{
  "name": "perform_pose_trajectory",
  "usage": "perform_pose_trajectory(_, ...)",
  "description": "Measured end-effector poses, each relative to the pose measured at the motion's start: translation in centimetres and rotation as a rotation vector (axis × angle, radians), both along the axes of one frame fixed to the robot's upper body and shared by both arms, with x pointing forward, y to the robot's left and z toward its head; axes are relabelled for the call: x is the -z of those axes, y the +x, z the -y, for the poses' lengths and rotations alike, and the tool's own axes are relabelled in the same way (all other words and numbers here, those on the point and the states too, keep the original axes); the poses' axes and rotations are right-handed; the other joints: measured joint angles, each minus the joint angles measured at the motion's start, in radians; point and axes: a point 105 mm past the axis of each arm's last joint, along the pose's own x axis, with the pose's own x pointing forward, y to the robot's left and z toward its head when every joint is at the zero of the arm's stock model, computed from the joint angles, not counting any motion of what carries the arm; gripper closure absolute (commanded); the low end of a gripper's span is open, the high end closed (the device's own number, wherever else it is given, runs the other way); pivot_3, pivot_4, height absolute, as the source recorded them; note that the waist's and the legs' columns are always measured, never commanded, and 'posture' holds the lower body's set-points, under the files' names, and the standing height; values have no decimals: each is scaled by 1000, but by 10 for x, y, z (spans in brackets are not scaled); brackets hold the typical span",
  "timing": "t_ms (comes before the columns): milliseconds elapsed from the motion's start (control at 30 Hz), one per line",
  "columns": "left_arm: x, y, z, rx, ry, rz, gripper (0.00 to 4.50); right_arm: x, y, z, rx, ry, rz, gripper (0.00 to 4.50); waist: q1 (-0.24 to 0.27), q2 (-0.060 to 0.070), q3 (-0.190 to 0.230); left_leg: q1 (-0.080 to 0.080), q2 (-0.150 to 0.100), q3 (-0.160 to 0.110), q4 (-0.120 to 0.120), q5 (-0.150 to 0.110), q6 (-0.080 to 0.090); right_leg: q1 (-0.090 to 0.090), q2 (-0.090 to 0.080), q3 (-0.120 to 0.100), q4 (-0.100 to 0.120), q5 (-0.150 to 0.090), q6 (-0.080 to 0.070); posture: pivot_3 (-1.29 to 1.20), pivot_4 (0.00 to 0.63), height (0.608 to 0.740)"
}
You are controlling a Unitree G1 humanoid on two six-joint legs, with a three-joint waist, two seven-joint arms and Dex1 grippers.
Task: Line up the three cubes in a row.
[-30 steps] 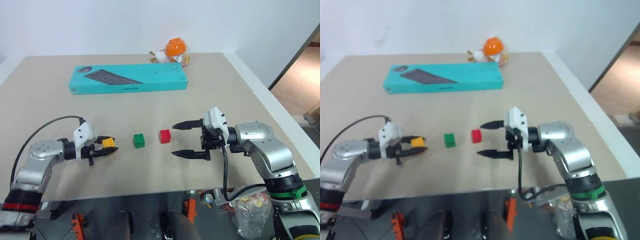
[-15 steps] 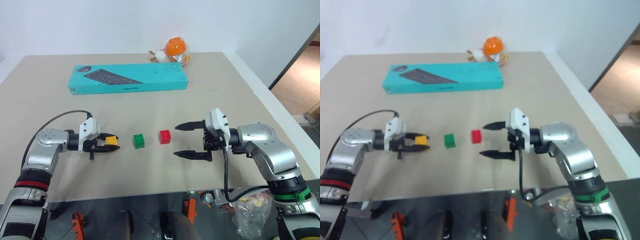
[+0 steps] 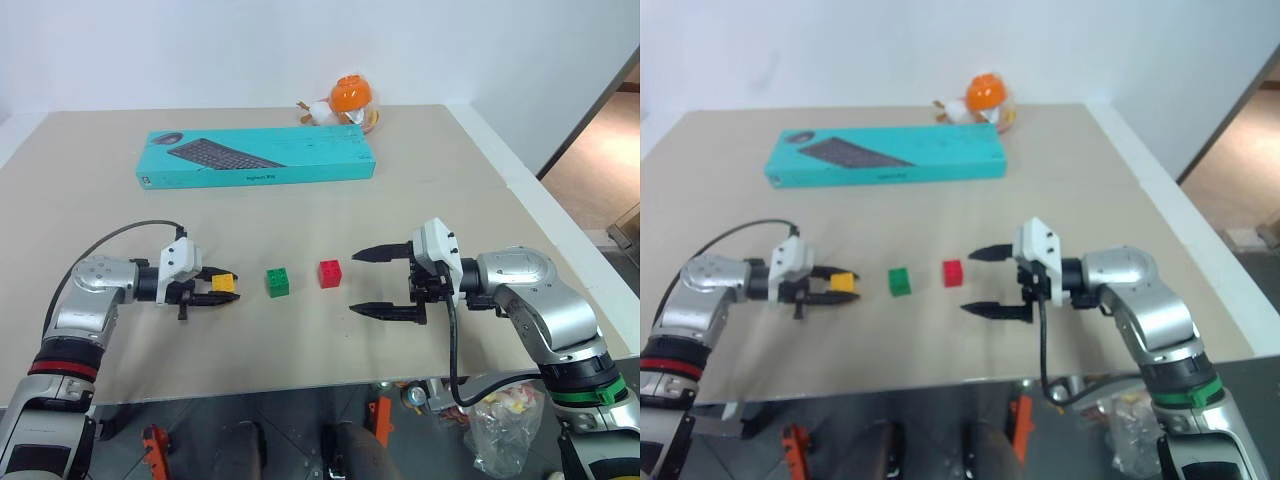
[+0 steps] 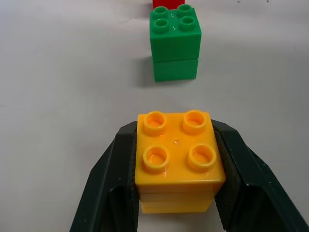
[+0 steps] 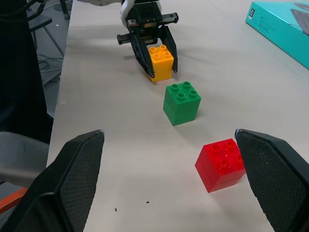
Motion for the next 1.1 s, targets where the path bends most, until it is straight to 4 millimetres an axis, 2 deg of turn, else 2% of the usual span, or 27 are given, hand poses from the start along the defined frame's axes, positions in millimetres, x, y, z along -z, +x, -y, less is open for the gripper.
perform_pose_trajectory(67, 0, 1, 1, 8, 12, 11, 3134, 0, 0, 0, 0, 0, 4, 0, 0, 0, 0, 1, 0, 0, 0, 0, 0, 1, 0, 0, 0, -1, -1, 0, 150, 740)
perform_pose_trajectory(100, 0, 1, 1, 9, 16, 15, 2034, 1, 0, 0, 0, 1, 5, 0, 0, 0, 0, 1, 0, 0, 0, 0, 0, 1, 0, 0, 0, 0, -1, 0, 150, 740)
perform_pose_trajectory(200, 10, 1, 0, 0, 40, -17, 1045, 3, 0, 2, 6, -1, 2, 0, 0, 0, 0, 1, 0, 0, 1, 0, 0, 1, 0, 0, 0, 0, -2, 0, 150, 740)
perform_pose_trajectory(300, 10, 2, -1, -6, 41, -14, 42, 5, 1, 3, 9, -4, 5, 0, 0, 0, 0, 1, 0, 0, 1, 0, 0, 1, 0, 0, 0, 0, -1, 0, 150, 740)
perform_pose_trajectory(500, 7, 0, -4, 4, 59, -11, 42, 7, 1, 4, 10, -8, 13, 0, 0, 0, 0, 1, 1, 0, 1, 0, 0, 1, 0, 0, 0, 0, -1, 0, 150, 740)
perform_pose_trajectory(600, -1, -3, -9, 15, 78, -6, 42, 8, 0, 4, 11, -7, 13, 0, 0, 0, 0, 1, 1, 0, 1, 0, 0, 1, 1, 0, 0, 0, -1, 0, 150, 740)
perform_pose_trajectory(800, -41, -12, -5, 44, 20, -18, 42, 6, 0, 5, 11, 12, 5, 0, 0, 0, 0, 0, 0, 0, 1, 0, 0, 1, 0, 0, 0, 0, -1, 0, 150, 740)
perform_pose_trajectory(933, -65, -13, 3, -11, -95, -50, 42, -7, 4, 9, 50, 71, 6, 0, 0, 0, 0, 1, 0, 0, 2, 0, 0, 1, 0, 0, 0, 0, -1, 0, 150, 740)
perform_pose_trajectory(1000, -74, -8, 4, -66, -153, -57, 42, -18, 7, 9, 68, 110, 25, 0, 0, 0, 0, 1, 0, 0, 2, 0, 0, 1, 1, 0, 1, 1, -1, 0, 150, 740)
perform_pose_trajectory(1100, -87, 11, 5, -198, -232, 22, 42, -33, 22, 14, 144, 155, 75, 0, 0, 0, 0, 2, 0, -1, 2, 1, 1, 2, 1, 1, 1, 1, -1, 0, 150, 740)
